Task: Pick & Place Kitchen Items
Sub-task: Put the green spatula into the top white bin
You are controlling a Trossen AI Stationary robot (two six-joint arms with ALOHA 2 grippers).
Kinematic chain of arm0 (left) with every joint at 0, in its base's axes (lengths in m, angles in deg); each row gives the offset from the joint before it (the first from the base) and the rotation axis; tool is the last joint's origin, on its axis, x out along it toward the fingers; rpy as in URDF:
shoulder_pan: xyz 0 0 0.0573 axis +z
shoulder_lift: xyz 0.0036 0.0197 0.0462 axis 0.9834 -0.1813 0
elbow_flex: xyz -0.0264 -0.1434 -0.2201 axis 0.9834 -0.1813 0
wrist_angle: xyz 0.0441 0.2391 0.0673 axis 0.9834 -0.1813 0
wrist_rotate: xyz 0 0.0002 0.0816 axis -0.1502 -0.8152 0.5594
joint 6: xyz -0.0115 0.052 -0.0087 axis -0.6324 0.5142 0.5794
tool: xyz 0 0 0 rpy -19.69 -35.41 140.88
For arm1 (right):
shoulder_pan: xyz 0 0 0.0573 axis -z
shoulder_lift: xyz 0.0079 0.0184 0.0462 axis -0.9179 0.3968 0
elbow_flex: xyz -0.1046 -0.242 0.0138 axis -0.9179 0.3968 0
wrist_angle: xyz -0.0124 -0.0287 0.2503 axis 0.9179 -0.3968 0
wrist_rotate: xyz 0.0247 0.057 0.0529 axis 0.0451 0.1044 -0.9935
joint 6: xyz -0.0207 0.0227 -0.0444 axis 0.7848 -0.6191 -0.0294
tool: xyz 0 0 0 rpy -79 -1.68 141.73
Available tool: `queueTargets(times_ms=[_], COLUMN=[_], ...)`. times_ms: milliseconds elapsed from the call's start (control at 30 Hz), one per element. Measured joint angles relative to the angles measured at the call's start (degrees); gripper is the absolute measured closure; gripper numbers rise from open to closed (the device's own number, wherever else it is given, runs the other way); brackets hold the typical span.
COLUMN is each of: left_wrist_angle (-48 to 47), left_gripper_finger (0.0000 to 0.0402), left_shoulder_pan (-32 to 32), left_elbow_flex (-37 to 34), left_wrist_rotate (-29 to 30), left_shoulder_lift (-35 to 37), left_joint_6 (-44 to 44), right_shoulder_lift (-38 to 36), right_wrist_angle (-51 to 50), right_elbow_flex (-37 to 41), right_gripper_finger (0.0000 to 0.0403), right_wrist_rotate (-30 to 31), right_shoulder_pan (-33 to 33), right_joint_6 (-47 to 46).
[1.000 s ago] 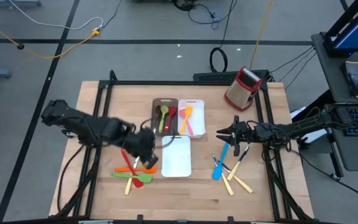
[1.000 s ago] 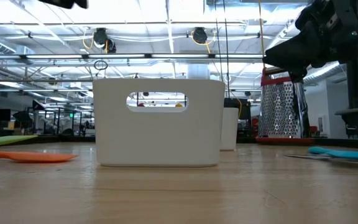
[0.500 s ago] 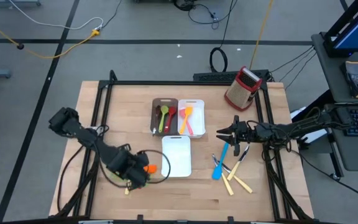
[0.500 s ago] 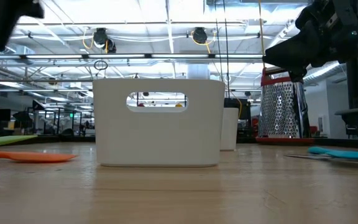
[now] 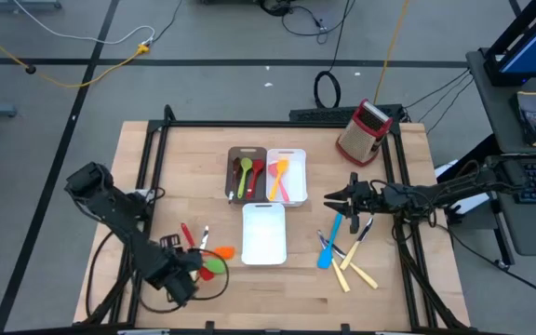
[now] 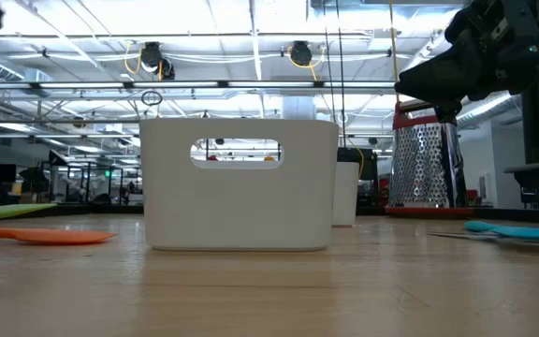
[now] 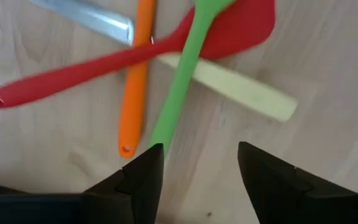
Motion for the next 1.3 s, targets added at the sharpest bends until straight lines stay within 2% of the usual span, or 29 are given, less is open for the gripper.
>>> queueTargets(times_ms=[133, 333, 533, 733, 967, 1300], left_wrist_angle=[1.54, 1.78, 5.22, 7.73, 14.92, 15.87], left_gripper_finger=[0.0183, 0.0191, 0.0194, 0.0195, 0.0195, 0.0195], left_shoulder_pan=[-3.05, -6.19, -6.62, -6.36, -6.36, -5.03], left_elbow_flex=[-2.06, -3.16, -5.98, -7.42, -9.79, -12.51], left_wrist_rotate=[1.69, 10.35, 9.19, 11.53, 12.06, 12.48], left_shoulder_lift=[-0.02, -0.02, 0.0, 0.0, 0.0, 0.0], left_joint_6=[-0.66, 2.51, 4.1, 4.31, 6.06, 7.1], right_shoulder_lift=[0.0, 0.0, 0.0, 0.0, 0.0, 0.0], right_wrist_angle=[0.0, 0.0, -0.02, -0.02, -0.02, -0.02], right_elbow_flex=[0.0, 0.0, 0.0, 0.0, 0.0, 0.0], right_gripper_finger=[0.031, 0.031, 0.031, 0.031, 0.031, 0.031], right_wrist_rotate=[0.0, 0.0, 0.0, 0.0, 0.0, 0.02], right_shoulder_pan=[0.02, 0.02, 0.01, 0.02, 0.01, -0.01], right_joint_6=[0.0, 0.0, 0.0, 0.0, 0.0, 0.0])
